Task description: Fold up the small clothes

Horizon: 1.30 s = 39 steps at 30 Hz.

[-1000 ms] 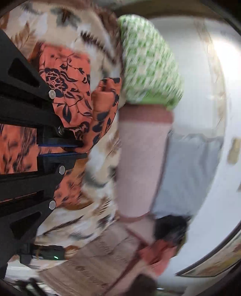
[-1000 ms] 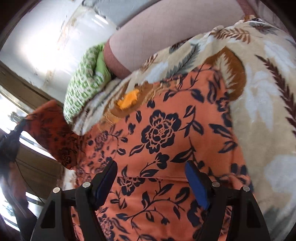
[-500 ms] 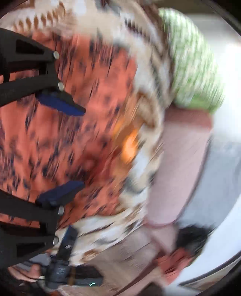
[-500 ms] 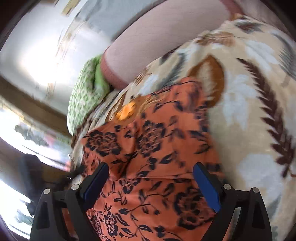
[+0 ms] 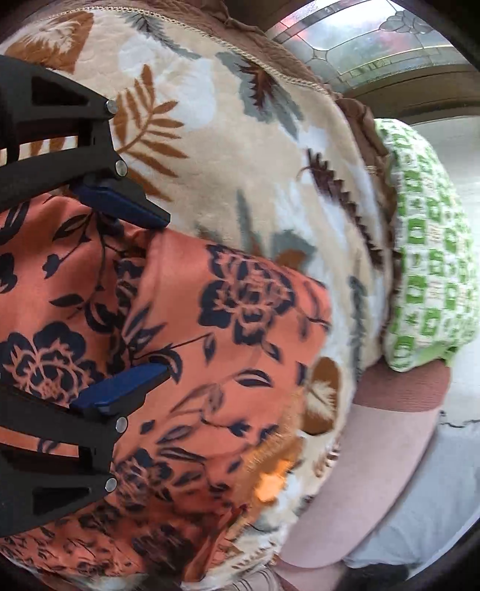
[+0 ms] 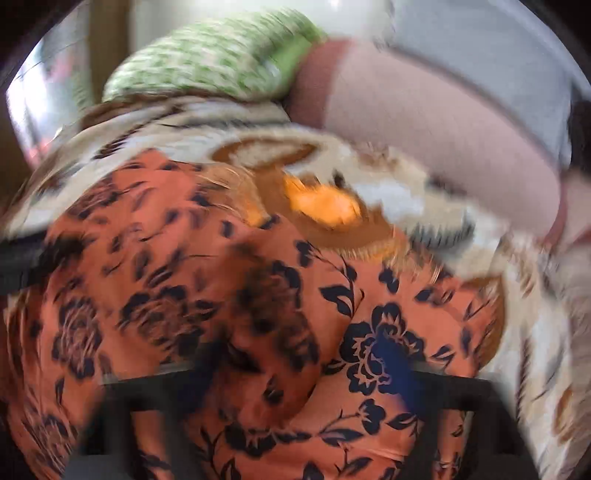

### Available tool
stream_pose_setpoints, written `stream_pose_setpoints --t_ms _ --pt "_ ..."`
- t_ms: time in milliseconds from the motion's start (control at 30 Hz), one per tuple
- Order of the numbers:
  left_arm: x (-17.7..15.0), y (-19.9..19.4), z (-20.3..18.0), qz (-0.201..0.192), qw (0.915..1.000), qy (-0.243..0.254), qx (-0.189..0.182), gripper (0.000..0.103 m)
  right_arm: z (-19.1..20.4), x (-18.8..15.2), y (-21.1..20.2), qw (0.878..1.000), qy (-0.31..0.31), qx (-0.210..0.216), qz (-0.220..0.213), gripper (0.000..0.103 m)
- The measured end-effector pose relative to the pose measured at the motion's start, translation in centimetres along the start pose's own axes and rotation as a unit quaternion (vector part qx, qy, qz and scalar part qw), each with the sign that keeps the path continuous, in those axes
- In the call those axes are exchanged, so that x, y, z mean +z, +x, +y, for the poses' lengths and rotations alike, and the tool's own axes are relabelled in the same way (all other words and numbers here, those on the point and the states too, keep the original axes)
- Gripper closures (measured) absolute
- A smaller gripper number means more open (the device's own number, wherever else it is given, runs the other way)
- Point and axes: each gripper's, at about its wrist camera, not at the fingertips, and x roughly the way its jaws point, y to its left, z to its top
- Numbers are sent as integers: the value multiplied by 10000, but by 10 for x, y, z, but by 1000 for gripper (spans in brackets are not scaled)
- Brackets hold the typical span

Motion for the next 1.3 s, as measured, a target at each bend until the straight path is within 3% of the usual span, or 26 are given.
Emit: stream_pose_setpoints --t_ms 100,167,233,267,300,333,367,400,433,500,533,600,633,667,733,833,867,933,967,1033,1167,1300 --pt "-5 7 5 -1 10000 -23 -27 27 -61 -14 -25 9894 1323 283 -535 98" --pt "-4 12 5 50 9999 -104 -33 27 -96 -36 -9 9758 2143 302 -295 92" --pt "-4 10 4 59 9999 -81 3 27 -122 -60 23 9578 2758 665 459 82" --pt "-3 9 3 69 10000 -46 4 27 -131 -73 25 9468 3032 998 417 80" --pt "-3 7 4 80 10000 -29 4 27 -136 -79 17 9431 3107 1169 183 78" --pt "-2 4 5 50 10000 -54 -15 27 -139 -81 13 9435 3090 1183 149 68" --pt "0 -1 7 -33 9999 -122 -27 27 -143 -83 8 9425 3110 1216 103 46" --pt "3 -7 9 -145 9997 -211 -29 27 -147 -85 1 9391 3186 1286 -16 37" --pt "5 -11 10 -226 9994 -262 -53 27 -150 -86 -5 9375 3225 1299 -115 35" --pt "9 -13 7 -276 9994 -186 39 27 -150 -84 -18 9408 3123 1273 -347 35" --pt "8 -5 2 -139 9996 -13 261 27 -150 -83 -19 9430 3046 1280 -409 35" --pt "5 23 -6 450 9967 324 598 27 -152 -85 2 9454 3065 1096 163 35" --pt "5 22 -3 375 9976 197 553 27 -155 -90 12 9420 3127 1172 338 35" --pt "7 19 -2 383 9977 131 537 28 -155 -89 4 9439 3104 1099 241 37" --pt "12 -2 0 100 9991 -11 419 29 -146 -80 -22 9586 2764 689 3 35" --pt "9 -18 -3 -269 9982 145 515 29 -132 -73 -39 9650 2383 1028 -367 32" --pt "6 -13 -5 -141 9977 260 607 28 -125 -74 -32 9680 2228 1141 -193 29" --pt "1 20 -3 672 9959 311 518 26 -126 -84 8 9644 2288 1170 618 29" --pt "3 22 3 545 9974 71 459 23 -129 -89 20 9588 2424 1250 798 29" --pt "8 14 7 569 9973 -34 470 24 -132 -89 5 9570 2576 1241 495 29" --pt "6 -2 -2 249 9974 262 628 24 -109 -76 -38 9764 1889 1051 4 29" --pt "4 4 -8 339 9973 276 589 24 -100 -58 -38 9724 1858 1404 -132 29"
